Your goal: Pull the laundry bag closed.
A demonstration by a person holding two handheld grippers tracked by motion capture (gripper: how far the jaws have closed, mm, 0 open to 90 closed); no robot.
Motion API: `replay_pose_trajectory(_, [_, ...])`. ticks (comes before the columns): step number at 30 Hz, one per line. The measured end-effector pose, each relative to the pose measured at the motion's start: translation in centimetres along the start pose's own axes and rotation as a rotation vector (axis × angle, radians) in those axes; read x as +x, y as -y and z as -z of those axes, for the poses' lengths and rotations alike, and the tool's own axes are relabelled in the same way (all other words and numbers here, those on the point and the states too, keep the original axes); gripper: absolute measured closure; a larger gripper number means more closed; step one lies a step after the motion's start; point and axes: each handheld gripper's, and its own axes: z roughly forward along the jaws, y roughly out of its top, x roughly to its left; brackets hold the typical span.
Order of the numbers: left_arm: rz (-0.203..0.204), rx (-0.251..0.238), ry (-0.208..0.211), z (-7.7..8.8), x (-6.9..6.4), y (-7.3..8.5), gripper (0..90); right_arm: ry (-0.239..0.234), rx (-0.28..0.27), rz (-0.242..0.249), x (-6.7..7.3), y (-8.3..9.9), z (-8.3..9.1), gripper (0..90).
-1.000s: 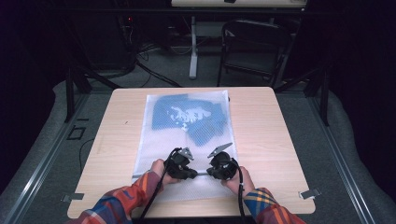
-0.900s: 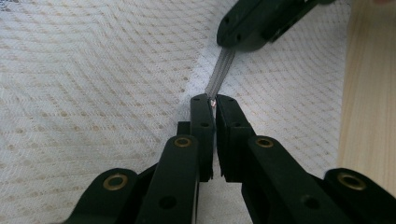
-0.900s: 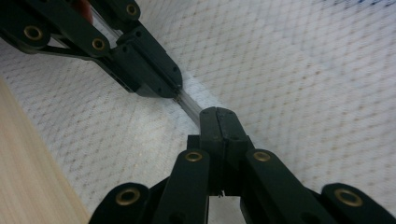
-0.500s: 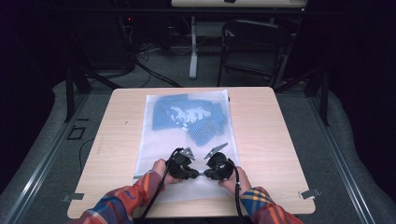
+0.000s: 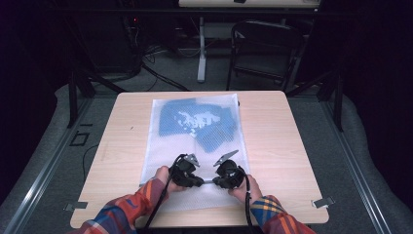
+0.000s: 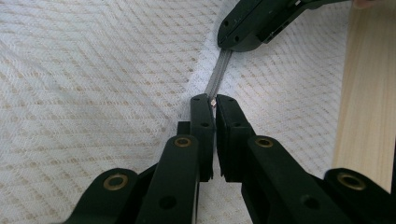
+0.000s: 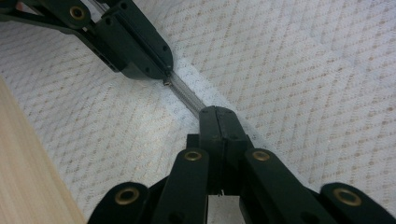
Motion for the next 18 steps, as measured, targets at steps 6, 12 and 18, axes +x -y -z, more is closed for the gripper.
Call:
replay_pose_trajectory(6, [0.006, -0.003, 0.001, 0.09, 0.16, 0.17, 86.3, -0.004, -0.004, -0.004, -0.02, 0.03, -0.02, 90.0])
replay_pose_trajectory(12, [0.009, -0.002, 0.003, 0.14, 0.15, 0.23, 86.3, -0.005, -0.005, -0.005, -0.03, 0.04, -0.02, 90.0])
replay_pose_trajectory(18, [0.014, 0.006, 0.004, 0.49, 0.41, 0.6, 86.3, -0.006, -0.006, 0.001, -0.1, 0.06, -0.02, 90.0])
